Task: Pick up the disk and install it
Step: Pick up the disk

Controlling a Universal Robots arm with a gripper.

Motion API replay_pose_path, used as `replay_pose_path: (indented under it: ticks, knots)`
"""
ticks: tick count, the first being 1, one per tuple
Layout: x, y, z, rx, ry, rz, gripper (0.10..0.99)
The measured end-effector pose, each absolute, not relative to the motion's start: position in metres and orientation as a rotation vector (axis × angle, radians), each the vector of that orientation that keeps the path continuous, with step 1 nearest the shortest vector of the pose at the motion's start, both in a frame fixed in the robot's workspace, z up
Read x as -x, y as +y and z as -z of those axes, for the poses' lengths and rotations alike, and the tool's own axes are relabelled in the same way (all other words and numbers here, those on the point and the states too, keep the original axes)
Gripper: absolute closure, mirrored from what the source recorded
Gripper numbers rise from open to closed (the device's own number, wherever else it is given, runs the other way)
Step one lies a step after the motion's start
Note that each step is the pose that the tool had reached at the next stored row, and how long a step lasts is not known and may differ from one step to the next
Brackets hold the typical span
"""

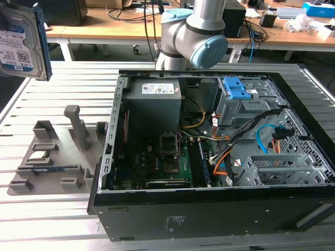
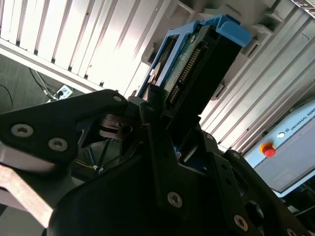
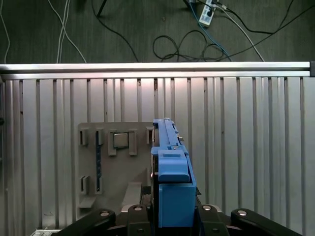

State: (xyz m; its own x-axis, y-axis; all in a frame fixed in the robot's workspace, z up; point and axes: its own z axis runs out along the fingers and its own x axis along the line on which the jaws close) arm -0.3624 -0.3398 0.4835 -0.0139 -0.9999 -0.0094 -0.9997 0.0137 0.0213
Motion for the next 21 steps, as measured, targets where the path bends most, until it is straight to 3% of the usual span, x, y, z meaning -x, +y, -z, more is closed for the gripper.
replay_pose_path:
  ticks: [21]
  knots:
    - [0.362, -0.338, -0.542, -2.2, -2.231, 0.034, 0.722]
